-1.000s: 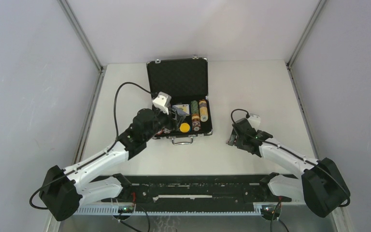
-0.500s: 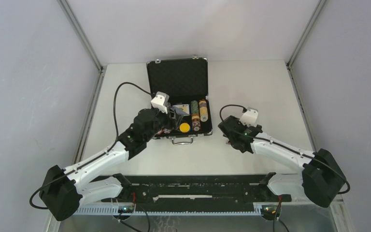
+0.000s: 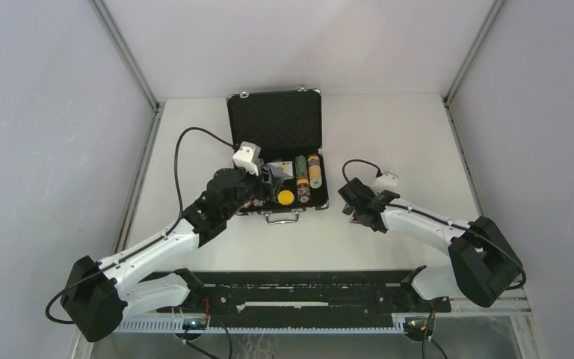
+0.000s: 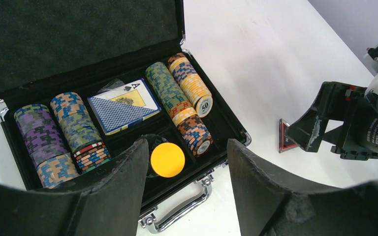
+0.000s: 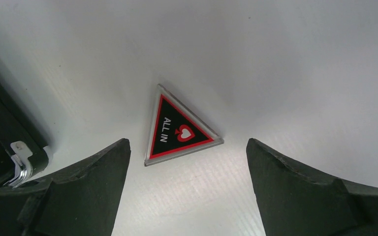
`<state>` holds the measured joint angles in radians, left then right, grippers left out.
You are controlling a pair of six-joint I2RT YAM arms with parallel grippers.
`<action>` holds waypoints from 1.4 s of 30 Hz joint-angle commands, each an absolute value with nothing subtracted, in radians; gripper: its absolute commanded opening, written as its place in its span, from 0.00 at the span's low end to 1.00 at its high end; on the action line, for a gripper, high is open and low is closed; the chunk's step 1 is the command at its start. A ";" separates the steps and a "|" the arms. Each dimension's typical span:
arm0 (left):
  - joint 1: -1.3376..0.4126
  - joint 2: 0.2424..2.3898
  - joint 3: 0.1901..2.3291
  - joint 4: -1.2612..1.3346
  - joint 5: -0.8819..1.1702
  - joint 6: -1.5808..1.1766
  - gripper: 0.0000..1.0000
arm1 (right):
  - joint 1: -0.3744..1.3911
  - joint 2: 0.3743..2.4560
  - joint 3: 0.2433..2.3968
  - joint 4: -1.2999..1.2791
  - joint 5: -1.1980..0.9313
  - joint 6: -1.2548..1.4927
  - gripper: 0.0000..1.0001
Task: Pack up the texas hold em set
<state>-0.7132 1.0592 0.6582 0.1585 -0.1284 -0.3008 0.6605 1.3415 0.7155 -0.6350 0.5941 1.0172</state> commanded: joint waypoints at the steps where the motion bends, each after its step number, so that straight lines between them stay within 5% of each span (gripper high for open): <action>1: -0.718 1.033 0.645 0.193 -0.125 -0.322 0.64 | 0.656 1.346 0.732 -0.583 0.542 1.049 0.95; 29: -0.718 1.043 0.657 0.182 -0.091 -0.319 0.64 | 0.617 1.453 0.687 -0.511 0.508 1.043 0.77; 42: -0.718 1.047 0.658 0.180 -0.078 -0.318 0.64 | 0.621 1.436 0.686 -0.517 0.508 1.043 0.52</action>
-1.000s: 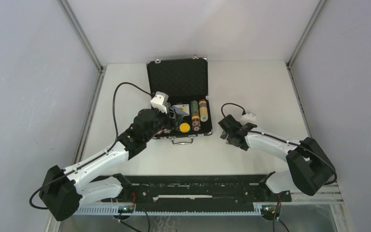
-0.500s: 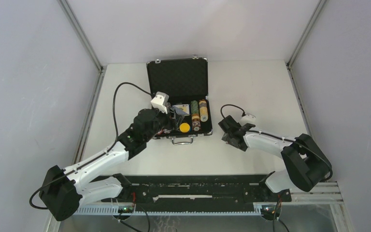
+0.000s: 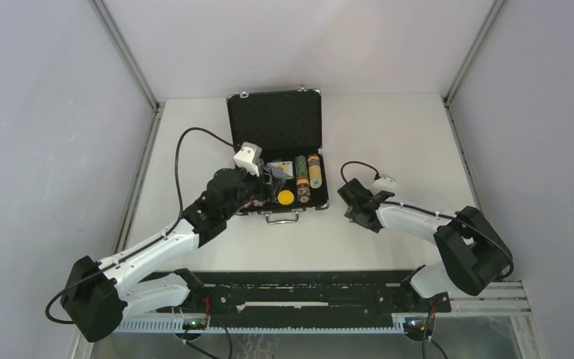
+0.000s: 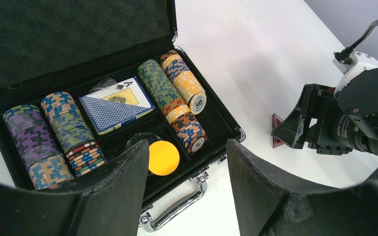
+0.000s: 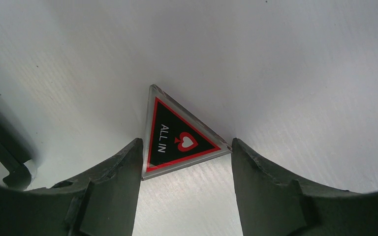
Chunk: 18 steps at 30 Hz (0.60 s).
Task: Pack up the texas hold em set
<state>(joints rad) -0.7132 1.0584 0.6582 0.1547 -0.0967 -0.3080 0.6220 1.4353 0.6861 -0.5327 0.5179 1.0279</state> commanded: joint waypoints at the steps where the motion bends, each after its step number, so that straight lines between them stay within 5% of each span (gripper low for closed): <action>1: -0.718 1.045 0.658 0.181 -0.078 -0.318 0.64 | 0.623 1.427 0.686 -0.519 0.509 1.042 0.51; 18: -0.718 1.030 0.655 0.176 -0.114 -0.323 0.64 | 0.646 1.333 0.820 -0.588 0.550 0.932 0.42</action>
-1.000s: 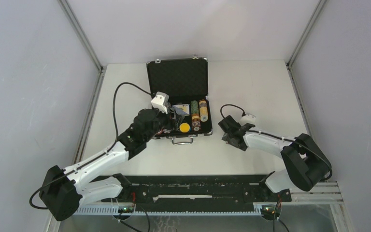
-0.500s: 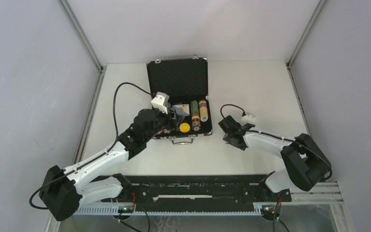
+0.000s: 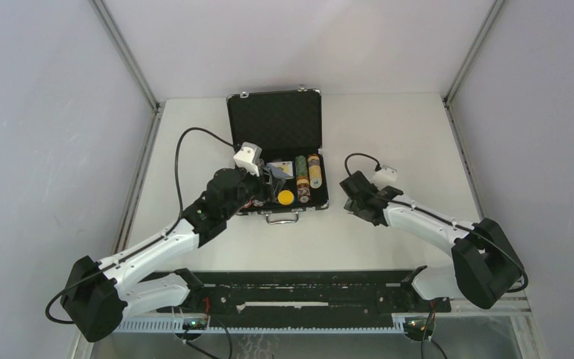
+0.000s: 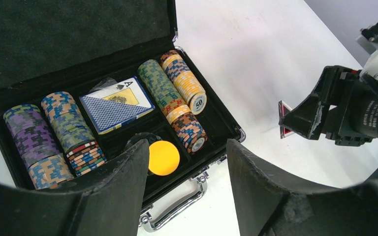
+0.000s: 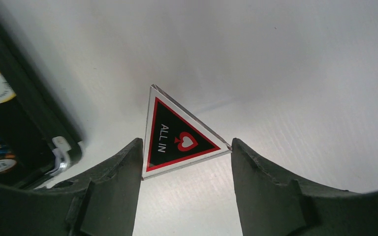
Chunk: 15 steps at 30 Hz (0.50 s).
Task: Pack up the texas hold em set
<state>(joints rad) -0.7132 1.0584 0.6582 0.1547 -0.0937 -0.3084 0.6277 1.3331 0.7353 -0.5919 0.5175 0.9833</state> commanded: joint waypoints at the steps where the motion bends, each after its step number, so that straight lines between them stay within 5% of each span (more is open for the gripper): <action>1: -0.718 1.028 0.654 0.175 -0.122 -0.322 0.64 | 0.655 1.345 0.839 -0.588 0.554 0.922 0.42; 15: -0.674 0.968 0.622 0.082 -0.294 -0.454 0.64 | 0.806 1.664 1.224 -0.534 0.562 0.756 0.41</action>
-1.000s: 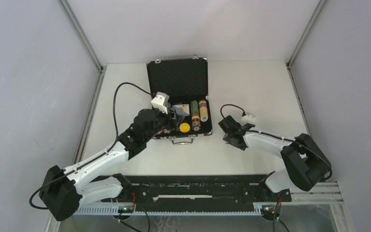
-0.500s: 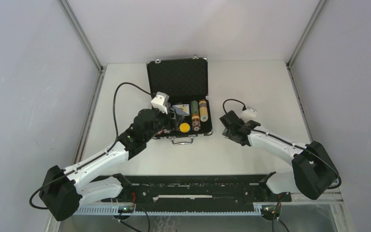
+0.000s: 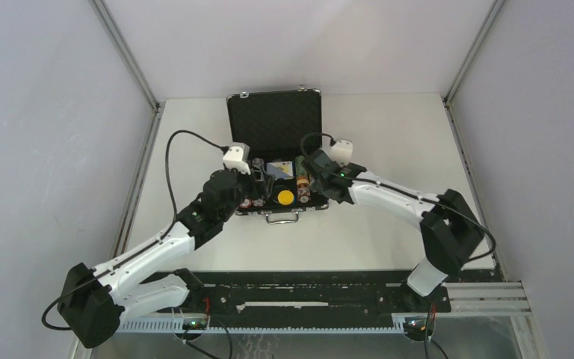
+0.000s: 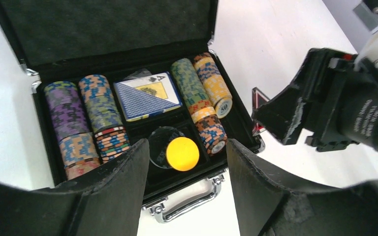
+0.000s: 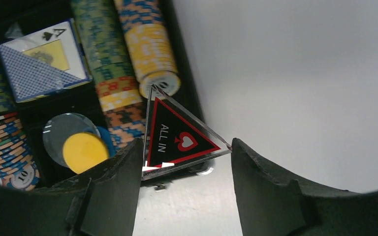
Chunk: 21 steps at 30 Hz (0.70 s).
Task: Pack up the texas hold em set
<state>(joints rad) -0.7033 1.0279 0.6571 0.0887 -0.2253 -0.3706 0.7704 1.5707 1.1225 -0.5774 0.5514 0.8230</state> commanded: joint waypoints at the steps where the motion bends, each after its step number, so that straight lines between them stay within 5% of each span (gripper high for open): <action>1: -0.666 0.949 0.611 0.080 -0.293 -0.473 0.64 | 0.815 1.689 1.271 -0.531 0.557 0.742 0.41; 21: -0.640 0.779 0.508 0.040 -0.401 -0.509 0.64 | 0.886 2.114 1.765 -0.531 0.437 0.572 0.42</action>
<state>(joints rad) -0.6445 0.7891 0.5285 0.0120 -0.3737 -0.4984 0.8848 2.0758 1.6699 -0.5510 0.4461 0.6189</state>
